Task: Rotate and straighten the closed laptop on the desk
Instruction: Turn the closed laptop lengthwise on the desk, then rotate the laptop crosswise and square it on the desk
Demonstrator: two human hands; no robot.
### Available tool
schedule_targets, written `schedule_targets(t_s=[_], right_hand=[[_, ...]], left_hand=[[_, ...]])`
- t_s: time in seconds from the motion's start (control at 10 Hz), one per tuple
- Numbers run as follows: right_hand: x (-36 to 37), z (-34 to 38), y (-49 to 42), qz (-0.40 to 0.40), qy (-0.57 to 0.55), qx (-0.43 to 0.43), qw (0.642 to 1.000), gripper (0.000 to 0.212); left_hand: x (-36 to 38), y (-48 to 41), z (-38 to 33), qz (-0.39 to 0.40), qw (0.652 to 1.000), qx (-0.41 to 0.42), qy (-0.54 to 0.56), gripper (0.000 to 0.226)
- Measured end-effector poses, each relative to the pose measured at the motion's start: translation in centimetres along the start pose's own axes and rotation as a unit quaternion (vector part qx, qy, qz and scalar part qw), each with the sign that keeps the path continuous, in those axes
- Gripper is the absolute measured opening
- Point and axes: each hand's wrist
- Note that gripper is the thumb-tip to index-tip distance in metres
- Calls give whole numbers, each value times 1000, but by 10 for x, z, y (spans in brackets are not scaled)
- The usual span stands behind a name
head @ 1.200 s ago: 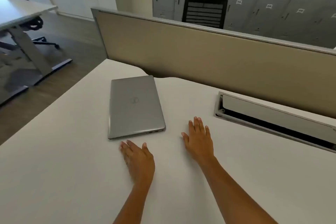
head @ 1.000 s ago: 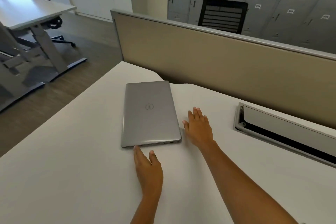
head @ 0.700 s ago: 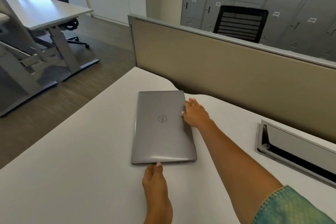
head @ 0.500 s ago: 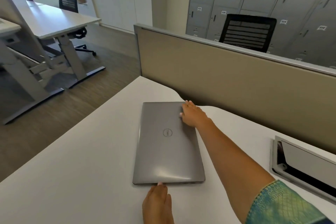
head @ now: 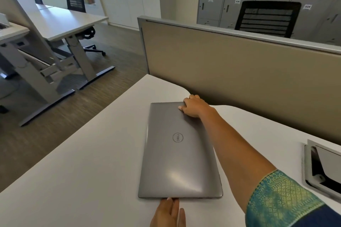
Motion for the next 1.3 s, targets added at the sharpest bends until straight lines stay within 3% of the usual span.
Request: schedule_targets(t_s=[0.1,0.2,0.3,0.4,0.5,0.6,0.9,1.2,1.3], right_hand=[[-5,-8,7,6,-24,18,1000,58],[-9,-21,24,15,-39,39,998,55],[-14,-37,51,34,-35,82,995,52],[-22,-51,89,63,-27,126,990,52],[-27,-61,136,82,-41,162,982,56],[-22,-69,190,86,-92,198,972,61],[25,-92,377,23,-257,278,925,53],[57,-91,569,-76,-326,368,867,42],[71,-90,623,-97,-330,400,849,42]], left_hand=[[5,14,-7,11,948,-13,317,45],[3,8,10,-53,984,73,154,26],[0,1,14,-115,981,34,151,33],[-2,9,17,-125,972,42,195,40],[-2,29,19,-116,941,40,317,32],[-3,50,22,-122,920,53,370,33],[13,72,37,-119,964,81,224,37],[100,87,75,-88,988,97,80,13],[131,91,92,-87,991,97,41,16]])
Point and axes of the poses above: each hand's wrist, its own y-axis away from the middle knuckle, its own x-axis out of the palm, z = x × y, and after that the axes turned 11 degrees about -x, right-handed
